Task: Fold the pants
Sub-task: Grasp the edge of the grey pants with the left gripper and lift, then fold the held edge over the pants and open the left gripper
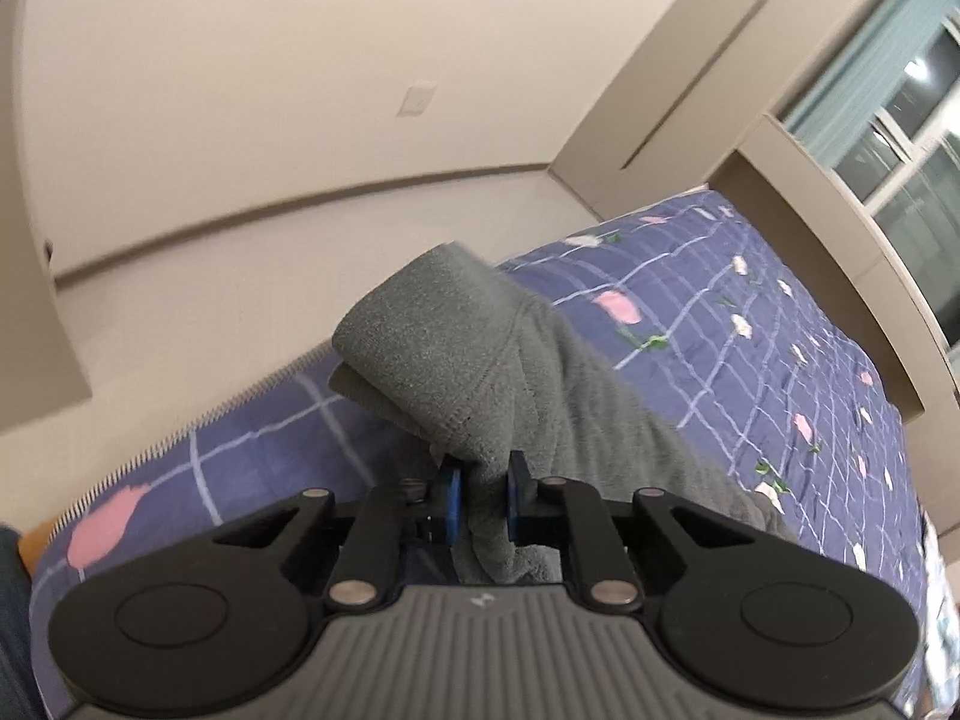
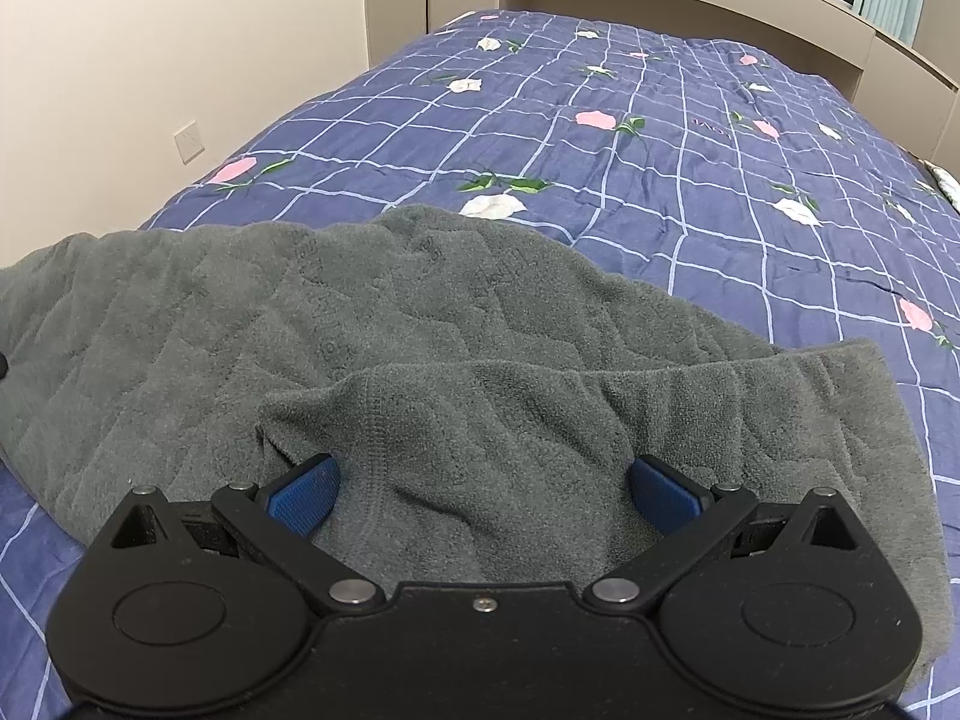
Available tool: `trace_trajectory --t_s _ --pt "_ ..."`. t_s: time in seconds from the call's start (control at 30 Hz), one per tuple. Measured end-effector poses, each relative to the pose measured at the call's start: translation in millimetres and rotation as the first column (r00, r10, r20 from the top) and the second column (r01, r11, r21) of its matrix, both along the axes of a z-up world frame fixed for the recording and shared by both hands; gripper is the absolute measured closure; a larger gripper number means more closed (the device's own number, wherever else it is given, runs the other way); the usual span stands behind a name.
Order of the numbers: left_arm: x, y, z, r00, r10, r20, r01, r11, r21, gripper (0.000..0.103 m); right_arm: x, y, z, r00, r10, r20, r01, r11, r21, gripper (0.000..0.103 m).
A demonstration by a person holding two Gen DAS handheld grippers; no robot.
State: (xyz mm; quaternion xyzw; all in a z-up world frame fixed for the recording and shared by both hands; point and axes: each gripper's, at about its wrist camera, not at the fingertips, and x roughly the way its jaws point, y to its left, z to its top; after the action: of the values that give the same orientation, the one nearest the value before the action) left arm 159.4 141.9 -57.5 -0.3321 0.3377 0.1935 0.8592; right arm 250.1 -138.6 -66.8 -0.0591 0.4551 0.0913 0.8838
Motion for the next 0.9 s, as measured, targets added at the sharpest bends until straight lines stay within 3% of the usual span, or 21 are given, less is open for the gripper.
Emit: trace_trajectory --t_s 0.2,0.43,0.7,0.9 --pt "2 -23 24 0.997 -0.073 0.036 0.068 0.990 0.127 0.090 -4 -3 0 1.000 0.005 0.013 -0.005 1.000 0.012 0.000" --pt "10 -40 40 0.993 -0.113 0.032 0.106 0.979 0.173 0.090 -6 -6 2 1.000 0.000 0.026 -0.001 1.000 0.027 0.000" --pt "11 -59 60 0.983 -0.174 0.062 0.156 0.962 0.225 0.091 -20 -31 19 0.994 -0.065 0.084 0.048 0.981 0.189 0.000" --pt "13 -81 75 0.972 -0.222 0.074 0.195 0.943 0.269 0.091 -47 -64 33 0.979 -0.111 0.173 0.067 0.968 0.240 0.000"
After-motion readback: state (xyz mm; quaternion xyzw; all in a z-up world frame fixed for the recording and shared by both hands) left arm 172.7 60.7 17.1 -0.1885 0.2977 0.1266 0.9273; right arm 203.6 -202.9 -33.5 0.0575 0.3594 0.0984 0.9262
